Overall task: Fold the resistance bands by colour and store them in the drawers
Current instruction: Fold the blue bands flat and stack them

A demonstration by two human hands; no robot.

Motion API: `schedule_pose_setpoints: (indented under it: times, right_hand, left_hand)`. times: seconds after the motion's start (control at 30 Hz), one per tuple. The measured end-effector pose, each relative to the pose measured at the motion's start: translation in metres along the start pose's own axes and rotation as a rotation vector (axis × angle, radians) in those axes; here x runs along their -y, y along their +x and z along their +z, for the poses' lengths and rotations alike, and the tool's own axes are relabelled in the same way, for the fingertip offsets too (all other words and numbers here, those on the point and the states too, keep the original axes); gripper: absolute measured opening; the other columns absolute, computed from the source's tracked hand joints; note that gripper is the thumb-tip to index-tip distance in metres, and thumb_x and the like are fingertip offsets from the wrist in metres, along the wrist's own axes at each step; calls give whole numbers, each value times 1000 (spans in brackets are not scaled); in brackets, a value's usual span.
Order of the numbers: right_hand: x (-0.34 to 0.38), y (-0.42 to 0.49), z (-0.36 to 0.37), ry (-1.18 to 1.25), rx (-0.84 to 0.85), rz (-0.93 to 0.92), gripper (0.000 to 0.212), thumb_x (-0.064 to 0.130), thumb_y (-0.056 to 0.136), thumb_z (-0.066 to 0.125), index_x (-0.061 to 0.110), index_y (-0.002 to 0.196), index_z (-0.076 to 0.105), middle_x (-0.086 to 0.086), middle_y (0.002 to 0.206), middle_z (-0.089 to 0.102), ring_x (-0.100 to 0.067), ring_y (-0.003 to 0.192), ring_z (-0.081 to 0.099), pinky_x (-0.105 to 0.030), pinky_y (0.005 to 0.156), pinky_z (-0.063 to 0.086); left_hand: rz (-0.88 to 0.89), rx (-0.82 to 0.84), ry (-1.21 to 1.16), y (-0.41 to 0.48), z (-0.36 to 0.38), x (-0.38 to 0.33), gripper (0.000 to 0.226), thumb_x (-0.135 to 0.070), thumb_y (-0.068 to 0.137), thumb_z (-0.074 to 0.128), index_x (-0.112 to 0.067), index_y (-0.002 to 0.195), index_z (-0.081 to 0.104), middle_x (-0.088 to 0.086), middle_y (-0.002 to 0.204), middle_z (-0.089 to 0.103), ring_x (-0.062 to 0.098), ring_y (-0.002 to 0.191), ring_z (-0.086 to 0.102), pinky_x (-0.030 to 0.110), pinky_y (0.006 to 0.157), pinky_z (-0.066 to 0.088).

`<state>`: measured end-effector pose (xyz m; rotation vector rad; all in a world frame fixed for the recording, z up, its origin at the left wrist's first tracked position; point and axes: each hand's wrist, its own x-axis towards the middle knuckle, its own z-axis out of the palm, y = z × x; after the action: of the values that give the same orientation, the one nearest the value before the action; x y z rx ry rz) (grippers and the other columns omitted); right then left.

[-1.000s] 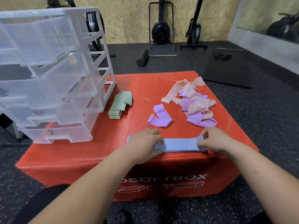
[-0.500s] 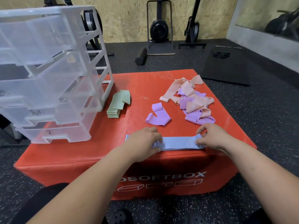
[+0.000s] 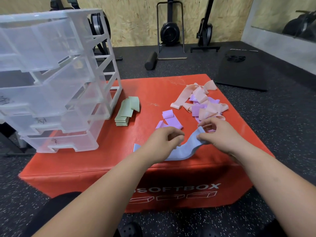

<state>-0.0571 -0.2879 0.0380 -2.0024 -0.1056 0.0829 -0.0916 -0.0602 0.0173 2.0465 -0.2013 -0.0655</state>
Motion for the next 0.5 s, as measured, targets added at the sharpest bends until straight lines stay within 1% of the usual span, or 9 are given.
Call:
schedule_pose_setpoints:
  times: [0.07,0.1,0.17,0.23,0.27,0.33,0.37,0.43,0.5]
  right_hand:
    - [6,-3,11,-9,-4,-62,37,7,77,82,24,108,70,3,108,72,-8,77,70,-25,71,59]
    - [7,-4,16,-27,11,-94,39,13,77,85,28,110,68,4,110,71,-10,77,71,-28,75,59]
    - [9,-7,25,-57,59,-143,48,29,77,89,34,118,64,10,113,68,-13,83,72,-31,79,60]
    - [14,-11,33,-42,116,-170,59,36,77,90,35,127,59,12,115,66,-14,86,72,-32,81,60]
    - [15,-13,36,-30,145,-185,64,36,77,90,35,131,56,11,116,66,-14,88,71,-32,82,61]
    - [17,-15,42,-41,202,-226,70,33,77,91,34,136,54,10,118,64,-11,93,70,-31,85,61]
    - [17,-15,44,-41,231,-238,70,28,77,90,33,137,54,10,119,64,-12,96,70,-31,87,61]
    - [18,-14,48,-21,279,-251,70,16,79,89,30,138,54,8,121,65,-15,99,71,-35,89,62]
    - [18,-11,51,-71,288,-286,71,17,77,89,32,138,55,10,122,65,-12,99,70,-38,89,62]
  left_hand:
    - [-93,22,-247,0,5,-11,24,-26,108,59,-9,119,71,6,110,78,15,98,76,32,92,61]
    - [-139,21,-342,0,6,-16,29,-30,109,58,-6,119,69,9,110,78,18,99,77,35,93,62]
    - [-226,6,-488,1,4,-21,37,-37,108,59,-1,111,68,12,100,78,25,97,78,40,96,62]
    - [-291,-24,-558,2,-3,-18,41,-44,102,67,-4,95,64,10,84,69,27,89,75,45,96,63]
    - [-305,-34,-549,2,-8,-15,42,-47,98,73,-6,91,64,11,85,64,26,88,72,48,95,63]
    - [-309,-62,-430,1,-15,-5,35,-42,89,83,-9,92,70,11,92,67,23,90,72,49,94,63]
    - [-310,-82,-361,0,-18,-3,31,-35,87,86,-11,98,72,11,94,69,22,88,72,46,90,64]
    - [-324,-131,-261,-3,-22,1,34,-23,83,89,-13,109,70,9,93,69,19,81,71,34,76,63]
    - [-333,-172,-214,-7,-26,0,33,-12,83,85,-13,113,70,6,89,65,15,73,67,21,60,56]
